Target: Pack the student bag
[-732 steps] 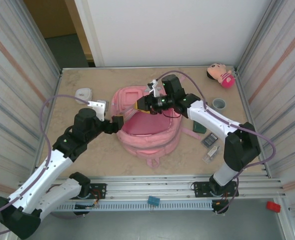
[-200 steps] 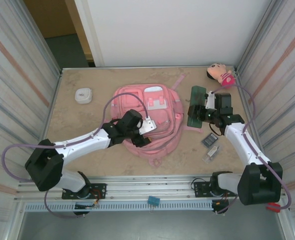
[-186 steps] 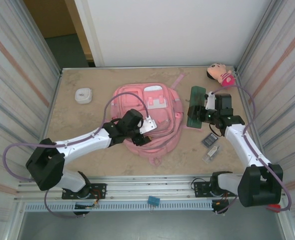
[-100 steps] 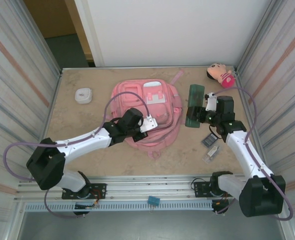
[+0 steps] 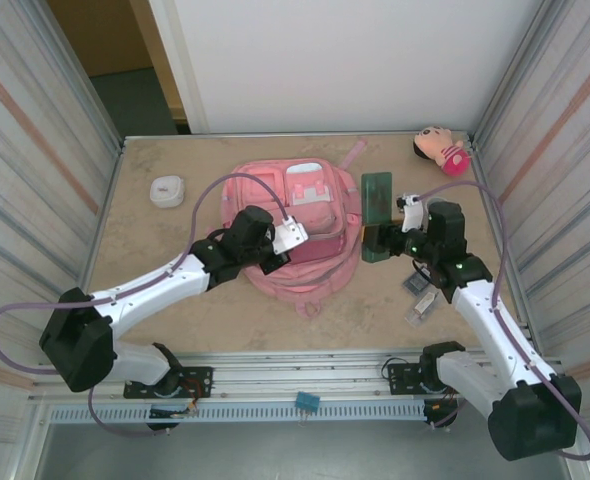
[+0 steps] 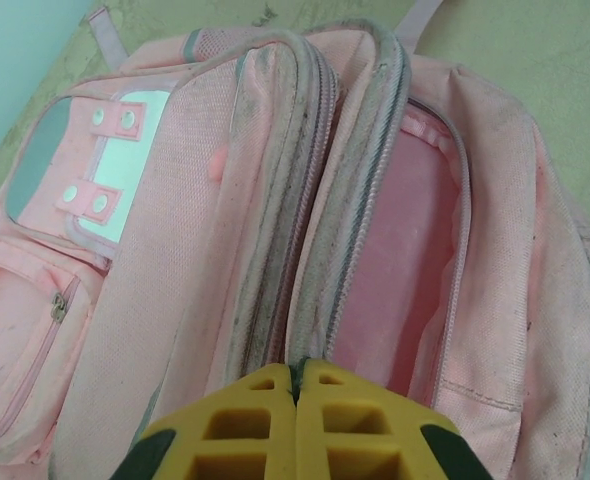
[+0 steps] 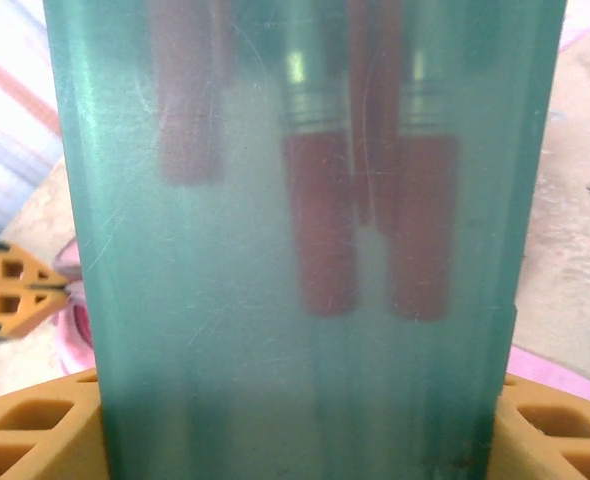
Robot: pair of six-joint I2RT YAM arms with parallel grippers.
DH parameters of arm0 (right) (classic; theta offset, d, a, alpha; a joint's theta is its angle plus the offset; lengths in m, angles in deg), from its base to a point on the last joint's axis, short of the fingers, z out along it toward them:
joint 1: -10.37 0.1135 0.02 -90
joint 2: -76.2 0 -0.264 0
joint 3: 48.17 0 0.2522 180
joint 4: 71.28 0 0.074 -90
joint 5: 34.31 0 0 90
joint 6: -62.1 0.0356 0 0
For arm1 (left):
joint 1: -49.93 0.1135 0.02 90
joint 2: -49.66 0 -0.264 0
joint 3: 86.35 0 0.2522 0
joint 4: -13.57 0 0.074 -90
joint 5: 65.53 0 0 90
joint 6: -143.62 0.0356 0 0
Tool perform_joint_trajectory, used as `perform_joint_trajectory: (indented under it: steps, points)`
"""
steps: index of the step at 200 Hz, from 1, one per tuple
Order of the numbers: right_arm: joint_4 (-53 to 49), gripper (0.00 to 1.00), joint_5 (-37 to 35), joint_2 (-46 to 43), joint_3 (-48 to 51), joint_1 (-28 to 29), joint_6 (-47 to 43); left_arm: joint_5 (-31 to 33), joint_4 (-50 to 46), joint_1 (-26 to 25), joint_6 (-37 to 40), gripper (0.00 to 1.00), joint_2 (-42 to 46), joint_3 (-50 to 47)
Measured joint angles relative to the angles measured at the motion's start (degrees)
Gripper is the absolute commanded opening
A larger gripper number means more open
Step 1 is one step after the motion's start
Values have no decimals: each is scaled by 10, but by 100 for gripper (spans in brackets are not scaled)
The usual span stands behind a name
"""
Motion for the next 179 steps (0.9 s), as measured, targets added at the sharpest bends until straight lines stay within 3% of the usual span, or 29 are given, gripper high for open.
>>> perform_joint_trajectory:
  steps: [71,124,164,173,179]
  points:
    - [-12,61,-56,-32,26,155,-270,-5,1,57,-14,0,-10,79]
    - [-57,64,-135,133,-31,226,-387,-22,1,71,-25,0,-13,88]
    - [-59,70,-168,244,-105,232,-406,-35,1,75,-34,0,-13,88]
    - [-57,70,-175,264,-116,231,-406,-40,4,76,-39,4,-13,84]
    - [-55,64,-178,275,-121,231,-406,-43,8,76,-42,7,-12,79]
